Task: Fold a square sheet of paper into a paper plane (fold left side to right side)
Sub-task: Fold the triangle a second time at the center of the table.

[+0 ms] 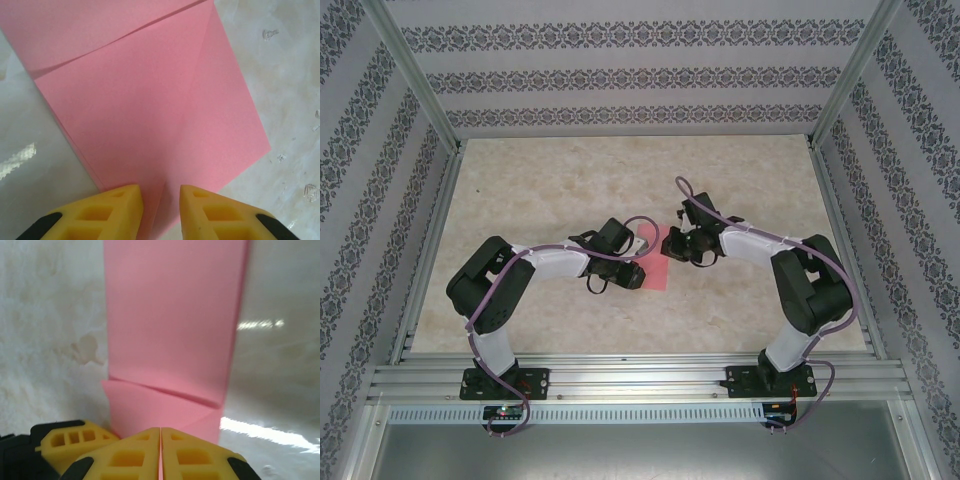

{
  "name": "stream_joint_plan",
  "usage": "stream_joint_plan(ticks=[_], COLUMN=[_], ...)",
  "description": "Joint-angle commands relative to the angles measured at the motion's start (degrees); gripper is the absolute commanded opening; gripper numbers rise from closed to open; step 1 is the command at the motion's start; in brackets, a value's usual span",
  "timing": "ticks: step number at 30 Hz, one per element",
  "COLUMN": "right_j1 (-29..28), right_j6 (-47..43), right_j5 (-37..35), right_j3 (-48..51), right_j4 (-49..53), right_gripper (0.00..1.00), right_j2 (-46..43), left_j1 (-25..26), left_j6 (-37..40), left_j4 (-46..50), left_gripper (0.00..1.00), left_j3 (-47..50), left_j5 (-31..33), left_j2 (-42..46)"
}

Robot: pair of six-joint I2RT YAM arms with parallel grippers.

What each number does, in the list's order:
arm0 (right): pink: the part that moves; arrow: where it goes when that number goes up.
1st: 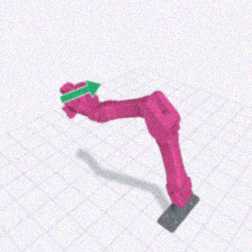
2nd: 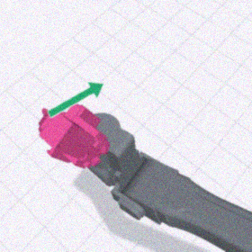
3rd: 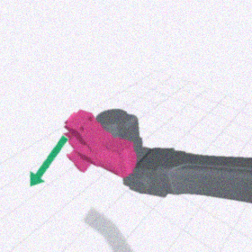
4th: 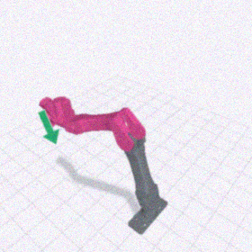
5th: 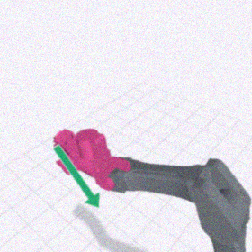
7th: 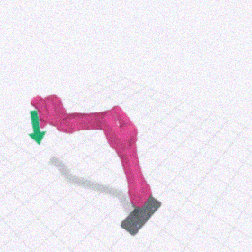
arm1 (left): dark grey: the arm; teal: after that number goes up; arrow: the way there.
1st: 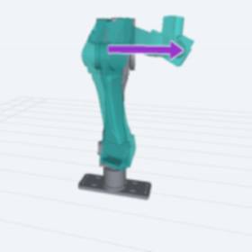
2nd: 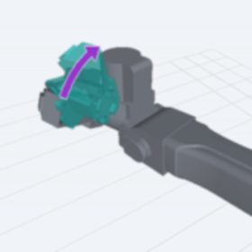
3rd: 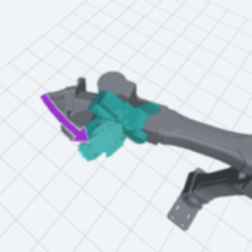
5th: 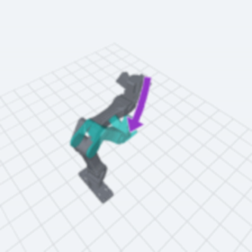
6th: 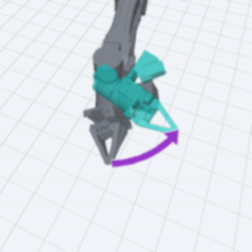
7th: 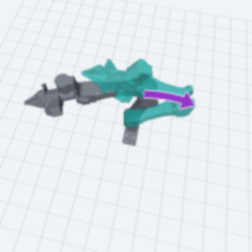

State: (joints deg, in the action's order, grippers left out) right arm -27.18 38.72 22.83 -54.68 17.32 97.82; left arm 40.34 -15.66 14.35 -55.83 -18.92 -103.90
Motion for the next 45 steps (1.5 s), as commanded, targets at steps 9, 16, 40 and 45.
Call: stream_joint_plan(ticks=[9, 16, 40, 45], right_j1=[-0.86, -0.6, -0.58, -0.58], right_j6=[1.73, -0.09, -1.19, -1.37], right_j5=[1.39, -0.07, 0.29, 0.08], right_j3=[-2.08, -0.89, 0.29, 0.48], right_j4=[-3.67, 0.26, 0.77, 1.05], right_gripper=[0.1, 0.1, 0.1, 0.1], right_j2=[8.3, 9.14, 9.14, 9.05], left_j1=[1.06, 0.37, 0.0, 0.0], left_j6=[-1.15, -2.21, -6.18, -6.31], left_j4=[6.04, 7.47, -0.32, -0.64], left_gripper=[0.31, 0.34, 0.28, 0.28], left_j3=[1.15, -1.92, -8.88, -9.76], left_j5=[4.32, 3.71, -3.94, -3.84], left_j2=[-2.41, 3.14, -4.77, -5.72])
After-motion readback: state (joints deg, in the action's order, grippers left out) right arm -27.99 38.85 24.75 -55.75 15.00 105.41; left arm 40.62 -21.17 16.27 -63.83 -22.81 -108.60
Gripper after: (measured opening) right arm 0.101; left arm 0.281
